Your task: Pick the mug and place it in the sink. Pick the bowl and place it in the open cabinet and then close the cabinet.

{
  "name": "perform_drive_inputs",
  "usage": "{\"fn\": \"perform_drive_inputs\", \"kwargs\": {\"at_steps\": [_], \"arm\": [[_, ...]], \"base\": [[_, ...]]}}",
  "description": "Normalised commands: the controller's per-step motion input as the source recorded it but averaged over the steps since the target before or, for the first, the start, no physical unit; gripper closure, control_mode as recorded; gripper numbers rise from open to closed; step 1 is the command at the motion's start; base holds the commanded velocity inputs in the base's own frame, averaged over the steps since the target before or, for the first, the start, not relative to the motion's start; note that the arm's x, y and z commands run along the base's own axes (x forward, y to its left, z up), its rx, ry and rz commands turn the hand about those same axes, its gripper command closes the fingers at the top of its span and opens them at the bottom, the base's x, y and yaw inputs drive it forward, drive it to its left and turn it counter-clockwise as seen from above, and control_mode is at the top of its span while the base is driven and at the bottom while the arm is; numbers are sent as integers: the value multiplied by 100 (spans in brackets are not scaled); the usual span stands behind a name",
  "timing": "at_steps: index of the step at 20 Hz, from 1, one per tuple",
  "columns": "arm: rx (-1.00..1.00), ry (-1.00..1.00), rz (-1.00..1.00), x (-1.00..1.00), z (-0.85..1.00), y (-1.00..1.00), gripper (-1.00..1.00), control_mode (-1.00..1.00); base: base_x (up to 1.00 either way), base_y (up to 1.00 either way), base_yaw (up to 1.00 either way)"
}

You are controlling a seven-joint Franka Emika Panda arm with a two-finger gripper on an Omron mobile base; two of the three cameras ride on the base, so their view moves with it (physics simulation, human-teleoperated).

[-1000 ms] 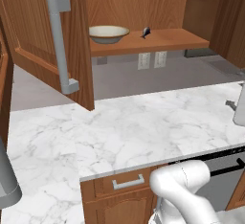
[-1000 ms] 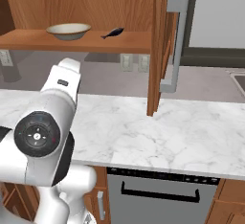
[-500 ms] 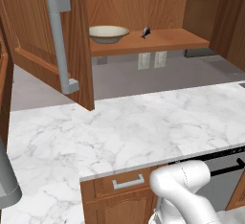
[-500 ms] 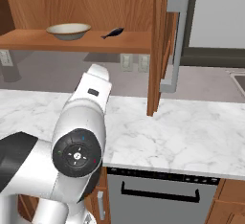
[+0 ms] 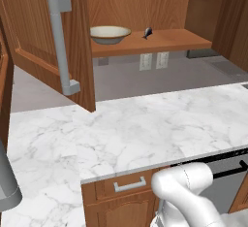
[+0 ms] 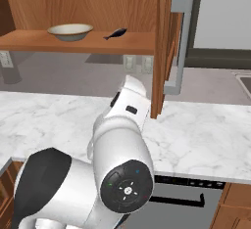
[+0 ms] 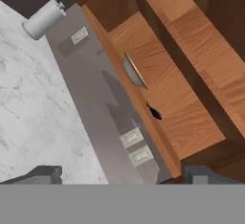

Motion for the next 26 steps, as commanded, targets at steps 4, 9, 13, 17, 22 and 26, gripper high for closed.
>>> {"fn": "perform_drive_inputs", "kwargs": {"at_steps": [4, 9, 13, 17, 22, 26], "arm": [[2, -1, 0, -10, 0, -43, -100, -100], [2, 0, 0, 0, 0, -45, -100, -100], [6, 0, 0, 0, 0, -54, -100, -100], [5, 0, 0, 0, 0, -53, -100, -100], [7, 0, 0, 0, 0, -49, -100, -100], [10, 0, 0, 0, 0, -37, -100, -100]], "base": [[0, 0, 0], [0, 0, 0], [0, 0, 0], [0, 0, 0], [0, 0, 0], [0, 0, 0]]}}
